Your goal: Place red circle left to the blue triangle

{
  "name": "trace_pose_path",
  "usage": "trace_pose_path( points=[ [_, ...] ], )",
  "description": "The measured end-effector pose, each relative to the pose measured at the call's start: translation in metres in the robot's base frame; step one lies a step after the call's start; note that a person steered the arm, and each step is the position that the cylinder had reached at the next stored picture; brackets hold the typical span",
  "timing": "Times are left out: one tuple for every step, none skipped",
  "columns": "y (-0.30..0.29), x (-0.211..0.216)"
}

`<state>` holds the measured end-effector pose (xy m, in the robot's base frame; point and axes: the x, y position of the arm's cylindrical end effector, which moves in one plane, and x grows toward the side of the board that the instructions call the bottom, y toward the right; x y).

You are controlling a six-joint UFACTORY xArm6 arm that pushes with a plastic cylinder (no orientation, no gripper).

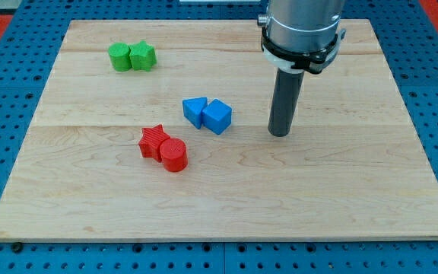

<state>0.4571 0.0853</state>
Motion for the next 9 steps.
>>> trace_pose_path(
  points=[
    [0.001, -0.003],
    [0.031, -0.022],
    [0.064, -0.037],
    [0.069, -0.055],
    [0.120, -0.098],
    [0.133, -0.158],
    [0.120, -0.173],
    [0.132, -0.173],
    [0.132, -0.173]
  ],
)
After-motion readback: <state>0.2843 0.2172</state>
